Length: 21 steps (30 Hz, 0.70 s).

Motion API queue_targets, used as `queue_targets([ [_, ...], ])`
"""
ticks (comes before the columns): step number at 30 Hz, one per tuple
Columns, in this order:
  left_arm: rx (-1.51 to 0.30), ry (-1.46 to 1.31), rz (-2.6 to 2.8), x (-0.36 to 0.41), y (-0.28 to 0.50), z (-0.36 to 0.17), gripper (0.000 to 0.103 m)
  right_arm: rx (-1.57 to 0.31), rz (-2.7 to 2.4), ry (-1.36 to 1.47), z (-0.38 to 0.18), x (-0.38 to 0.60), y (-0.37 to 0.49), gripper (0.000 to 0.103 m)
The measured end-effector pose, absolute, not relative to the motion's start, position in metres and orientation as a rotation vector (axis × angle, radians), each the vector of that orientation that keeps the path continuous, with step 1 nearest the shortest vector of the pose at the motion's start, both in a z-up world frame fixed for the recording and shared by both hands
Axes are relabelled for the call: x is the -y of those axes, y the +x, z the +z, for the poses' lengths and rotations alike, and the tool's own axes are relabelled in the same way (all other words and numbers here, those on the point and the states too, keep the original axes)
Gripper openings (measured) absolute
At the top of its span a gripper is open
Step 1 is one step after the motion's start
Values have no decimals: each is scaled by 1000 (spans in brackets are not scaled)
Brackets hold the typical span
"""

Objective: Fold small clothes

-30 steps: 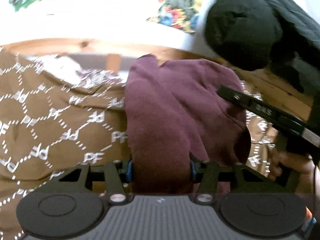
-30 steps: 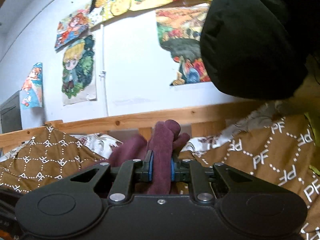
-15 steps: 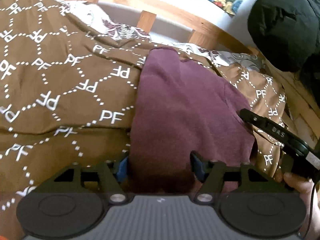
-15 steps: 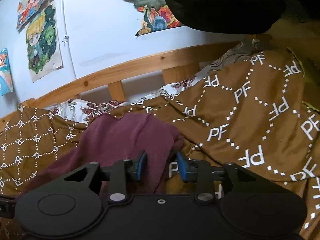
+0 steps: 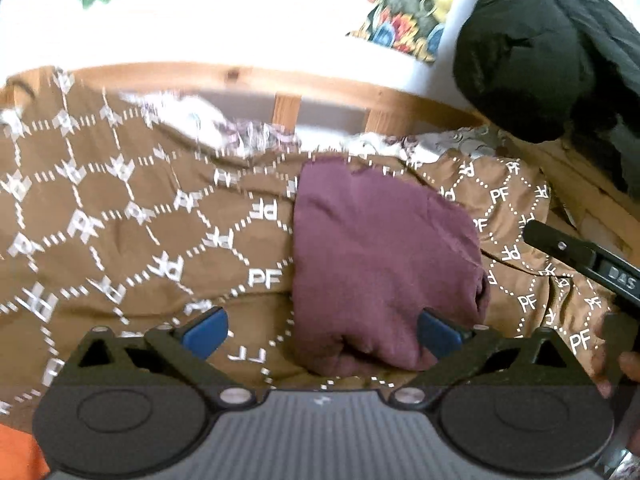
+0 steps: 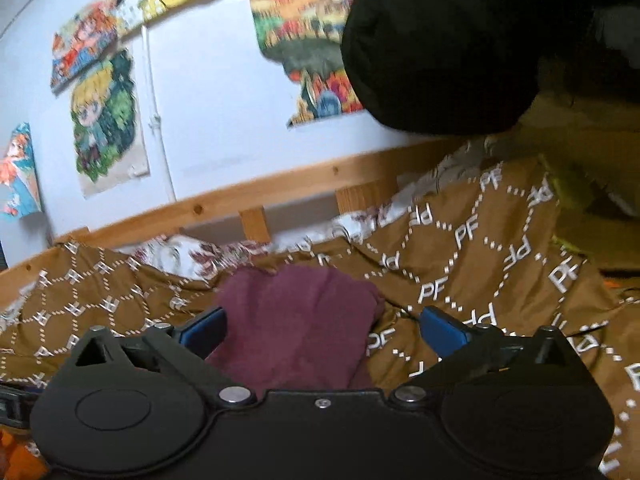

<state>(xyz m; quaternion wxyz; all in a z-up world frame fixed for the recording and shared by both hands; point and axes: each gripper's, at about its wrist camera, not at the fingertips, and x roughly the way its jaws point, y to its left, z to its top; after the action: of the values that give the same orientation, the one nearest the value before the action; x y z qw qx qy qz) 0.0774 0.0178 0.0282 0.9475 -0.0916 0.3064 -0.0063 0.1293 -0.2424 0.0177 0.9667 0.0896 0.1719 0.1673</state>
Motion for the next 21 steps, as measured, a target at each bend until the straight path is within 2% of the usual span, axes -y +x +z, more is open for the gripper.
queue_targets([
  [10, -503, -53, -1, -2, 31, 50, 103, -302, 335, 192, 39, 245, 34, 102],
  [15, -531, 29, -26, 9, 17, 40, 103, -306, 312, 177, 38, 250, 7, 102],
  [21, -579, -28, -23, 5, 21, 31, 103, -317, 302, 152, 30, 252, -2, 102],
])
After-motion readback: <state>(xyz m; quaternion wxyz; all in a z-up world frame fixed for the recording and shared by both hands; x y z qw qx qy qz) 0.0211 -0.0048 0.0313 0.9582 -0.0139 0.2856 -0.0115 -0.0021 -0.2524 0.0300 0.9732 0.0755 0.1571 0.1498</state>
